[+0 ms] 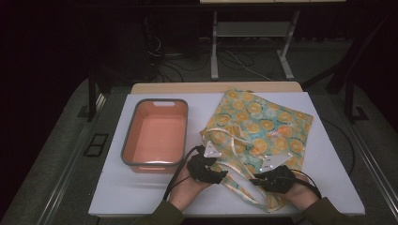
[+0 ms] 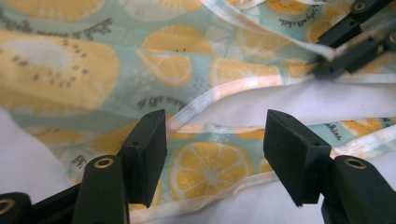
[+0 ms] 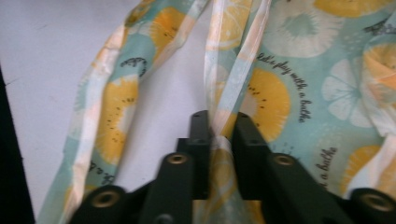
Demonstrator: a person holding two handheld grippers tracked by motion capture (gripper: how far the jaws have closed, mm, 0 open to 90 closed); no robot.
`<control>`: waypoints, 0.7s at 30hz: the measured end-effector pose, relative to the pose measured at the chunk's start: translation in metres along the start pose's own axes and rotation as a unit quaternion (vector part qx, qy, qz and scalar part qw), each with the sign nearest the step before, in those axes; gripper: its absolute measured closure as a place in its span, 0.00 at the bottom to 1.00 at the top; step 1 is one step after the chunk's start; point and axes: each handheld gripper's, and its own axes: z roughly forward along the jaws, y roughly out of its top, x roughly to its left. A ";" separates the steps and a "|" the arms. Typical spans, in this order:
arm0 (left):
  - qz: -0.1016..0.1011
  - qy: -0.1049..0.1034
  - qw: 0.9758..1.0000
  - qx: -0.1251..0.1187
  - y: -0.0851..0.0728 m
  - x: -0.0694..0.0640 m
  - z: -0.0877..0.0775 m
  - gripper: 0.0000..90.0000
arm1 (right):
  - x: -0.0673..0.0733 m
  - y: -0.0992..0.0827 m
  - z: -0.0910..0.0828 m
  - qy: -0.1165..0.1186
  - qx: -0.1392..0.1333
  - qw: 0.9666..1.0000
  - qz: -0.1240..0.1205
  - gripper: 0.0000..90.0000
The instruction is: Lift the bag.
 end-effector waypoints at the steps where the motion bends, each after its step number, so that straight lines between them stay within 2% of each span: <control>1: 0.000 0.003 1.000 0.002 0.000 0.000 0.000 0.42 | -0.001 0.000 0.000 0.000 0.000 1.000 0.004 0.97; 6: -0.004 0.016 1.000 -0.003 0.002 0.000 0.001 0.42 | -0.008 -0.002 -0.009 -0.005 -0.006 1.000 0.006 0.99; 7: -0.010 0.020 1.000 -0.004 0.003 -0.001 0.003 0.41 | -0.010 -0.002 -0.012 -0.006 -0.009 1.000 0.007 0.99; 9: -0.008 0.026 1.000 -0.002 0.004 -0.001 0.004 0.40 | -0.015 -0.005 -0.018 -0.011 -0.013 1.000 0.011 0.99; 13: 0.002 0.054 0.999 0.003 0.009 -0.003 0.014 0.38 | -0.027 -0.014 -0.032 -0.012 -0.034 0.999 0.033 0.99; 16: -0.017 0.073 0.997 -0.007 0.013 0.001 0.022 0.38 | -0.030 -0.016 -0.037 -0.011 -0.044 0.998 0.037 0.99; 18: -0.022 0.087 0.996 -0.009 0.015 0.004 0.026 0.37 | -0.032 -0.015 -0.039 -0.017 -0.045 0.998 0.036 0.99; 20: -0.037 0.091 0.995 -0.012 0.016 0.009 0.030 0.36 | -0.035 -0.016 -0.040 -0.018 -0.047 0.998 0.039 0.99; 21: -0.049 0.085 0.995 -0.020 0.017 0.012 0.031 0.35 | -0.035 -0.016 -0.040 -0.018 -0.047 0.998 0.039 0.99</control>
